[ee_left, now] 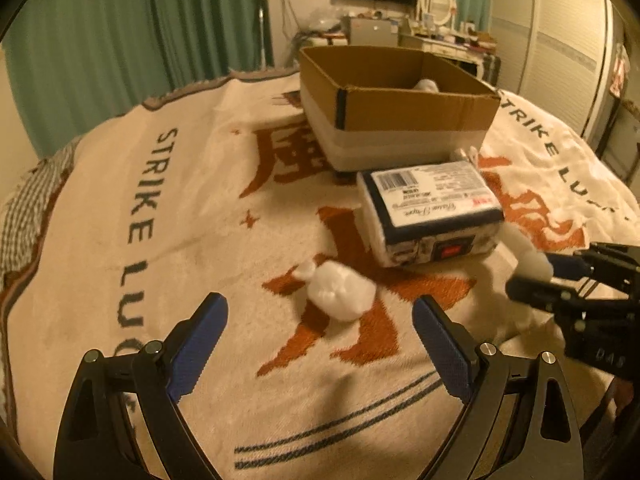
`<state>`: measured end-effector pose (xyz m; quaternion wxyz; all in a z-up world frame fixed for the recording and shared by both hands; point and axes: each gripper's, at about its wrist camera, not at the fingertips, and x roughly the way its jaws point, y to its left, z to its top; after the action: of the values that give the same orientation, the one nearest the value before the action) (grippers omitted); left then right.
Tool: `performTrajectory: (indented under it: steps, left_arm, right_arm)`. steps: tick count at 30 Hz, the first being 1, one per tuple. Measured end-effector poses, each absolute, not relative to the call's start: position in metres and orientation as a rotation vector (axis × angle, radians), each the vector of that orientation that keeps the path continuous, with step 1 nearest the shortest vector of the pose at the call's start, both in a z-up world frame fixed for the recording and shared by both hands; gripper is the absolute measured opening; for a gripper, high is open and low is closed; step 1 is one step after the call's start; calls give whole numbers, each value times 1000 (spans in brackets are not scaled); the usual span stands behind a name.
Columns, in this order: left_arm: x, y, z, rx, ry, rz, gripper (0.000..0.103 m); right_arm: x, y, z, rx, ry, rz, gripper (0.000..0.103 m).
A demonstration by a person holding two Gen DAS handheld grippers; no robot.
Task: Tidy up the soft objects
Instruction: 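Grasp the white tissue bundle with the left tool while the right grasps the white sock, then lower both items into the box and open both tools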
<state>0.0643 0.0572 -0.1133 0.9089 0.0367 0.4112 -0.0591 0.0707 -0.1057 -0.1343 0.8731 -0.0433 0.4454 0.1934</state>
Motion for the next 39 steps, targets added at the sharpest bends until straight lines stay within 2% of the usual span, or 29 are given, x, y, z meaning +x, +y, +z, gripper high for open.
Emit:
performTrajectory:
  steps: [8,10,11,13,17,27,39]
  left_arm:
    - [98,45,-147,90,929,-106,90]
    - [104,44,-154,96,951,-121,76]
    - [107,43,-158,95,966,-126,74]
    - [111,42,-163,104,986,-142,52]
    - [112,41,-166,100,993,-167,39]
    - [92,42,-139,111,928,-175,37]
    - [42,31,-53,112,751,-222,37]
  right_arm:
    - [85,-130,-127,-104,880,315,36]
    - [90,-133,-131,-99,885,306,36]
    - [91,-136,-132,-94,888,300,36]
    - [92,-142,-134,-84,894,298,36]
    - [94,-142,-135,-82,890,298,36]
    - [76,-145,-115,-69,848,309,36]
    - [23,-159,-58,-15,756,337,36]
